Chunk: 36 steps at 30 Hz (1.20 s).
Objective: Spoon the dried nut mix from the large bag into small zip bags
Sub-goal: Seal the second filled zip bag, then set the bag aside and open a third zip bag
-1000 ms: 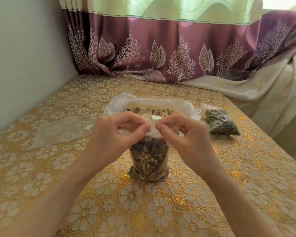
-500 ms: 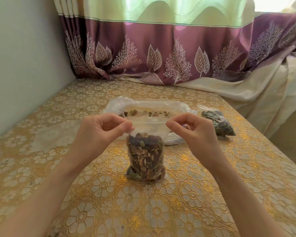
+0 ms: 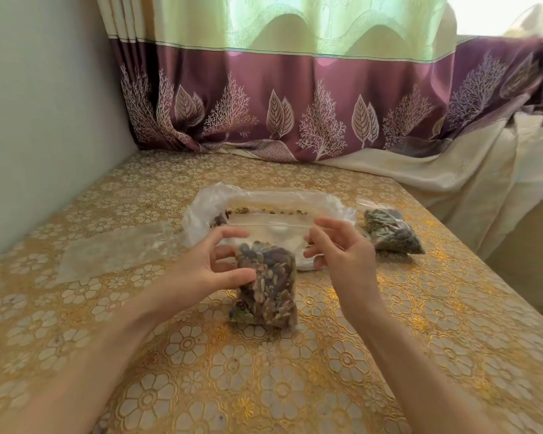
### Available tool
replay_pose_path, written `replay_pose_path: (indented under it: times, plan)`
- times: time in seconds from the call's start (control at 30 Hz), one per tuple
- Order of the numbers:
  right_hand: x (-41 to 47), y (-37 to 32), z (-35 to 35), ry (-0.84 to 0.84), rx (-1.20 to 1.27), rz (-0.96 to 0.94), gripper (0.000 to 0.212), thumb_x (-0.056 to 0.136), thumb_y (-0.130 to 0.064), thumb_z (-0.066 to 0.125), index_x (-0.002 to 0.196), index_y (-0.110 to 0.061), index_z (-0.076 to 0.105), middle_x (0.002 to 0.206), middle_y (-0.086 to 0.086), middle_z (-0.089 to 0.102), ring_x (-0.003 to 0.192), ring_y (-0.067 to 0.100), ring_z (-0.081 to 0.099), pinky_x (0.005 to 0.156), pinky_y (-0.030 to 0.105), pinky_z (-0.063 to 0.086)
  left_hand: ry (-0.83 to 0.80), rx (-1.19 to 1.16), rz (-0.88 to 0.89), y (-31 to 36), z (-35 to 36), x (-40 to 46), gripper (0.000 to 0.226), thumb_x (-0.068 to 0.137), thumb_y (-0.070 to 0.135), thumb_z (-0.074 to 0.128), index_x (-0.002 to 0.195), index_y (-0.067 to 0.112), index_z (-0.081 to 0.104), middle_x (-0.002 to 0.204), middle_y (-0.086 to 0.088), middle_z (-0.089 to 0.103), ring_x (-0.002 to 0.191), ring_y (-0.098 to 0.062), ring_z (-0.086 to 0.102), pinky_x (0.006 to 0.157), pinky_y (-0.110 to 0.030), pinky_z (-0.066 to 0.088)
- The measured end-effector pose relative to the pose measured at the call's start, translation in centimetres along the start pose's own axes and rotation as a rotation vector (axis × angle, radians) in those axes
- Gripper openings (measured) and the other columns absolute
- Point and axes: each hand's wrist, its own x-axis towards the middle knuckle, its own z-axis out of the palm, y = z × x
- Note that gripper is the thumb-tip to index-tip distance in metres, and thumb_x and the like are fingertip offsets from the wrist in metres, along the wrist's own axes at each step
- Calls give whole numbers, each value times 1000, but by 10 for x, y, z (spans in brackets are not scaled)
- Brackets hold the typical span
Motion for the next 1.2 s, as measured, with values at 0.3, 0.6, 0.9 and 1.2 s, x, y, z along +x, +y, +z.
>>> replay_pose_path:
  times: [0.3, 0.6, 0.9, 1.2]
  plan:
    - [-23, 13, 24, -264, -569, -246, 55, 79, -51, 64, 126, -27, 46, 116, -13, 49, 97, -2, 50, 80, 9, 43, 324, -188, 57, -3, 11, 6, 55, 57, 26, 79, 108, 23, 60, 102, -7, 69, 85, -19, 71, 63, -27, 57]
    - [-5, -1, 0, -15, -663, -395, 72, 77, -44, 70, 137, -16, 41, 118, -2, 53, 101, 7, 50, 84, 12, 43, 158, 200, 296, -3, 19, 4, 41, 85, 33, 60, 123, 43, 48, 122, 17, 61, 109, -3, 60, 90, -27, 52]
    - [27, 18, -74, 476, -1014, 25, 79, 82, -43, 68, 143, -9, 31, 134, 19, 45, 122, 36, 40, 92, 45, 41, 238, 1116, 32, -46, -16, 13, 63, 94, 49, 39, 147, 36, 8, 157, 6, 1, 144, -12, -6, 118, -42, 4]
    - [23, 24, -82, 399, -1156, 224, 75, 84, -50, 60, 146, -20, 28, 139, 17, 37, 124, 38, 36, 96, 48, 38, 231, 1087, 58, -50, -17, 16, 58, 94, 48, 39, 147, 34, 19, 157, 6, 3, 144, -12, -4, 117, -34, 3]
